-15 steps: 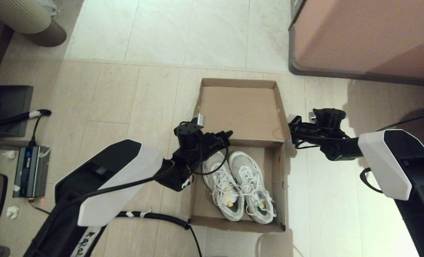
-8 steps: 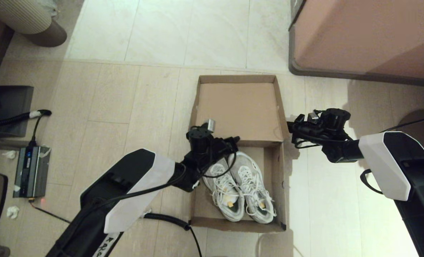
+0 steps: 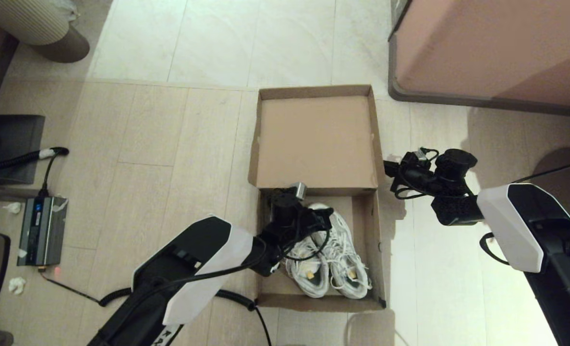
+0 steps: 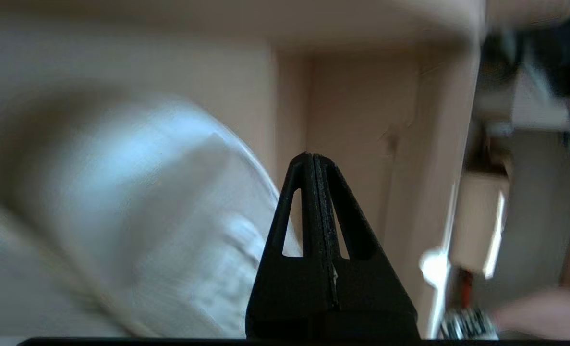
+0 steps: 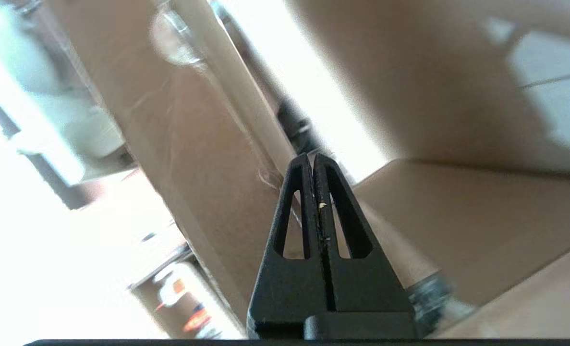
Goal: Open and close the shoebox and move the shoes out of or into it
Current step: Close the shoe box
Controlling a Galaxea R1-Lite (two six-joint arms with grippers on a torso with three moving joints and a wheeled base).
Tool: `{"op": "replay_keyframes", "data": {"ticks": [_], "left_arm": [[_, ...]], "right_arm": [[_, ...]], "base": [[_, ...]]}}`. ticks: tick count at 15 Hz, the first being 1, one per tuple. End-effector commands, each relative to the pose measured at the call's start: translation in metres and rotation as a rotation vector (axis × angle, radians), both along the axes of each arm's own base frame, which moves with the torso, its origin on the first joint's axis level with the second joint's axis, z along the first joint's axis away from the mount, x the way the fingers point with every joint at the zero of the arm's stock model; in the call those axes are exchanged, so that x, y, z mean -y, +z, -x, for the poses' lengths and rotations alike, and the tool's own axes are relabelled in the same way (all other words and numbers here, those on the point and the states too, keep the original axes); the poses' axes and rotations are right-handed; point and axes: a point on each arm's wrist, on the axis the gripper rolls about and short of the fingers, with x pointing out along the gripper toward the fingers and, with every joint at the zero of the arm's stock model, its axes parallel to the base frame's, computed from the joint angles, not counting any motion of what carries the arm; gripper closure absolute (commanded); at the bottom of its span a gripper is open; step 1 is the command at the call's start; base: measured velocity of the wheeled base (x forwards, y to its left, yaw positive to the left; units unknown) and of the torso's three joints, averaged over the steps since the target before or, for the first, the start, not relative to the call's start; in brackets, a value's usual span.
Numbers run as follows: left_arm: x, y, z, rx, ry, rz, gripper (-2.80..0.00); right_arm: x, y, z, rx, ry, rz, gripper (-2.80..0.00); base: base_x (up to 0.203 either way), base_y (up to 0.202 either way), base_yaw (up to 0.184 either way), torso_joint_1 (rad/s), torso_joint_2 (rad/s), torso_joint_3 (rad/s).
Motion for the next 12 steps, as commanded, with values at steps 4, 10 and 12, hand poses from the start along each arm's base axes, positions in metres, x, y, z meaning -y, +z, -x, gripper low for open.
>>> {"op": "replay_keyframes", "data": {"ticks": [4,10,12], "left_arm": [[0.022,-0.019,0.017,-0.023,-0.045,-0.016,0.0],[0.037,-0.027,0.025,-0.019,-0.068,-0.013,0.0],[0.044,-0.021,0.031,-0.017,-0.082,-0.012,0.0]], "right_arm": [[0.0,-0.006,0.0,-0.013,0.042,-0.004,0.0],[-0.004,-0.001,0.001,-0.001,0.09,0.01,0.0],[-0.001,-0.006,0.001,-0.009,0.072,0.009,0.0]], "base": [[0.0,0.0,0.0,0.0,0.0,0.0],[0.0,0.0,0.0,0.0,0.0,0.0],[0.0,0.0,0.0,0.0,0.0,0.0]]}}
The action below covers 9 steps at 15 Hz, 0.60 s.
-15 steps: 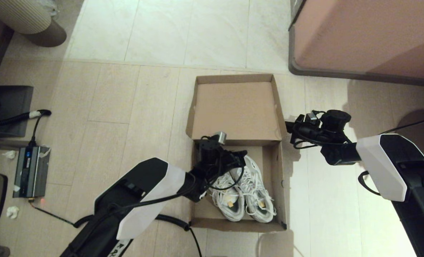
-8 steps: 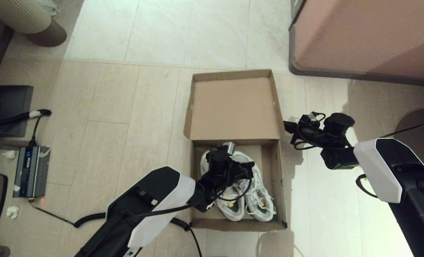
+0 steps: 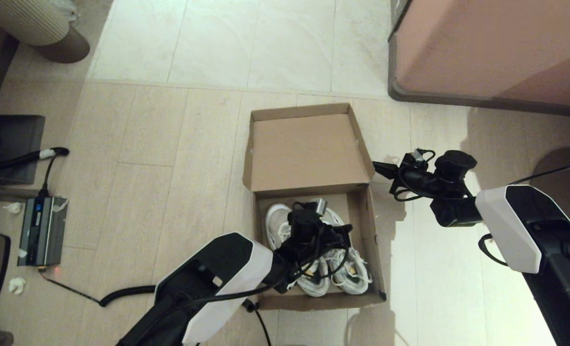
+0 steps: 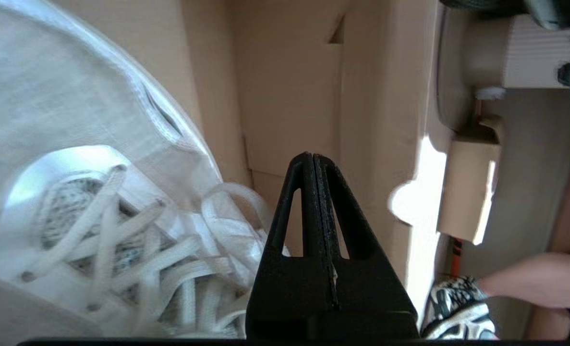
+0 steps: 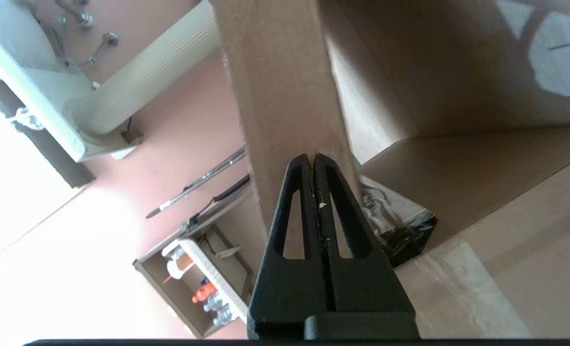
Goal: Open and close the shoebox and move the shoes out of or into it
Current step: Close the shoe box
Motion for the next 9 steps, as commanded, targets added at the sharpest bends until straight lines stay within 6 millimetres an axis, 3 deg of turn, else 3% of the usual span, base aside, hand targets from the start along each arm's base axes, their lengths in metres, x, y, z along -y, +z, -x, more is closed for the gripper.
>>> {"op": "replay_keyframes", "data": {"ticks": [1,5,9], "left_arm": [[0.008,0.007,0.008,0.001,-0.012,0.004,0.0],[0.032,0.002,0.033,-0.003,-0.033,-0.067,0.0],[0.046,-0.006,0.051,0.003,-0.048,-0.134,0.0]], "right_arm": [[0.003,-0.003,0.0,-0.01,-0.003,-0.004,0.0],[0.01,-0.006,-0.001,0.046,-0.062,0.031,0.0],[0.013,-0.019,-0.006,0.127,-0.194,0.197,0.0]], "base": [[0.0,0.0,0.0,0.0,0.0,0.0],[0.0,0.0,0.0,0.0,0.0,0.0],[0.0,0.0,0.0,0.0,0.0,0.0]]}}
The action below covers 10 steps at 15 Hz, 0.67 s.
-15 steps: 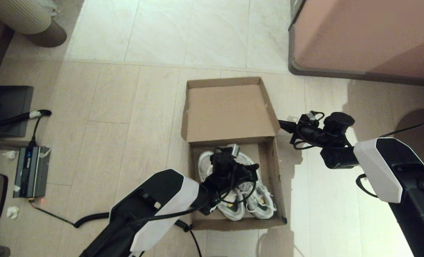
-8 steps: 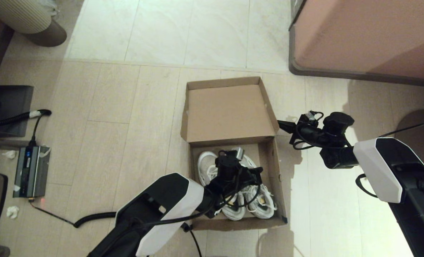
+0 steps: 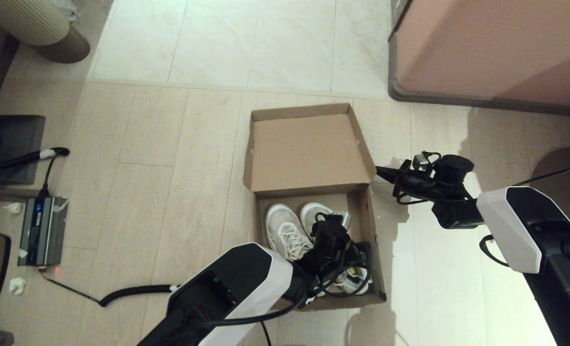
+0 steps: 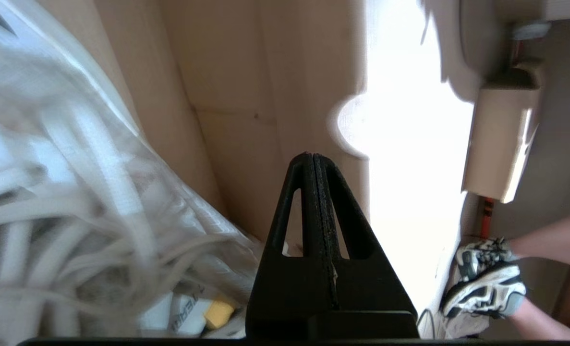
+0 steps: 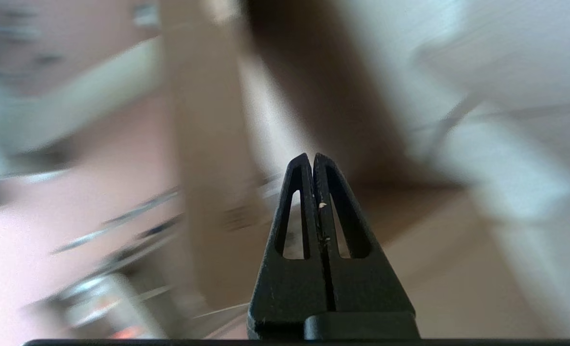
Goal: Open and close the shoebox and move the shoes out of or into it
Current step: Close the shoe box
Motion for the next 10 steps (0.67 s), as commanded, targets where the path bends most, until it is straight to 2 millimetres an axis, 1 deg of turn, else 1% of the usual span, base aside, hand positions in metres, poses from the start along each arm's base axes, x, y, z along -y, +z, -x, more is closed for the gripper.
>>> {"op": "replay_keyframes", "data": {"ticks": [1,2,3,4,6,8,10], "left_arm": [[0.009,0.001,0.011,-0.004,-0.025,-0.003,0.0],[0.011,0.0,0.014,-0.008,-0.031,-0.011,0.0],[0.012,-0.002,0.017,0.004,-0.011,-0.044,0.0],[0.012,-0.005,0.017,0.027,0.021,-0.096,0.0],[0.011,-0.006,0.018,0.053,0.032,-0.181,0.0],[0.009,-0.006,0.018,0.096,0.063,-0.256,0.0],[-0.003,0.002,0.004,0.118,0.134,-0.268,0.0]], "right_arm": [[0.002,-0.006,-0.002,0.046,-0.066,0.125,0.0],[0.002,-0.006,-0.002,0.037,-0.143,0.186,0.0],[0.0,-0.001,-0.002,0.031,-0.219,0.232,0.0],[-0.001,0.006,-0.001,0.037,-0.241,0.247,0.0],[0.0,0.015,0.001,0.048,-0.245,0.246,0.0],[0.0,0.02,0.003,0.047,-0.247,0.245,0.0],[0.0,0.02,0.005,0.04,-0.248,0.244,0.0]], "base": [[0.0,0.0,0.0,0.0,0.0,0.0],[0.0,0.0,0.0,0.0,0.0,0.0],[0.0,0.0,0.0,0.0,0.0,0.0],[0.0,0.0,0.0,0.0,0.0,0.0],[0.0,0.0,0.0,0.0,0.0,0.0],[0.0,0.0,0.0,0.0,0.0,0.0],[0.0,0.0,0.0,0.0,0.0,0.0]]}}
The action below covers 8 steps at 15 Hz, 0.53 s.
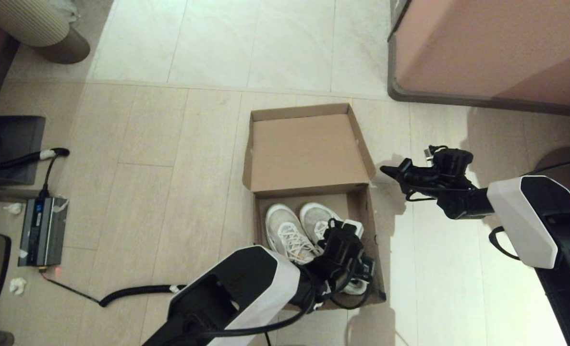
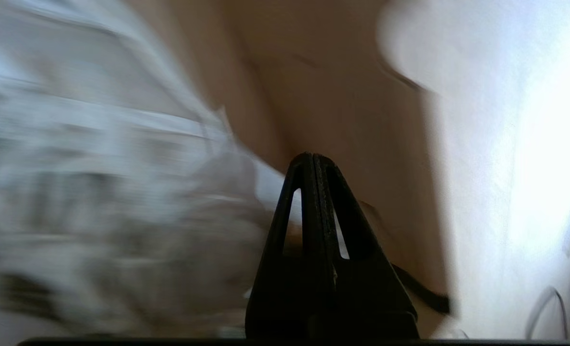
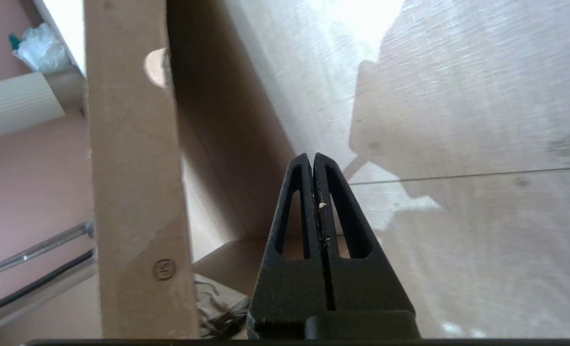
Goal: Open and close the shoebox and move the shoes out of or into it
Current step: Close the shoe box
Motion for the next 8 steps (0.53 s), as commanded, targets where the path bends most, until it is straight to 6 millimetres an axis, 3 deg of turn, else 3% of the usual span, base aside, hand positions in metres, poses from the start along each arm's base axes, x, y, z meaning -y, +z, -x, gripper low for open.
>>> {"op": "replay_keyframes", "data": {"ticks": [1,5,8], "left_arm": [[-0.01,0.014,-0.012,0.018,0.032,0.023,0.0],[-0.033,0.07,-0.034,0.082,0.092,0.103,0.0],[-0.065,0.115,-0.055,0.12,0.175,0.191,0.0]], "right_arm": [[0.0,0.005,0.002,0.006,0.004,-0.004,0.0],[-0.002,0.001,-0.002,-0.003,-0.002,-0.003,0.0],[-0.016,0.002,-0.002,-0.017,-0.041,0.003,0.0]], "base": [[0.0,0.0,0.0,0.0,0.0,0.0],[0.0,0.0,0.0,0.0,0.0,0.0],[0.0,0.0,0.0,0.0,0.0,0.0]]}}
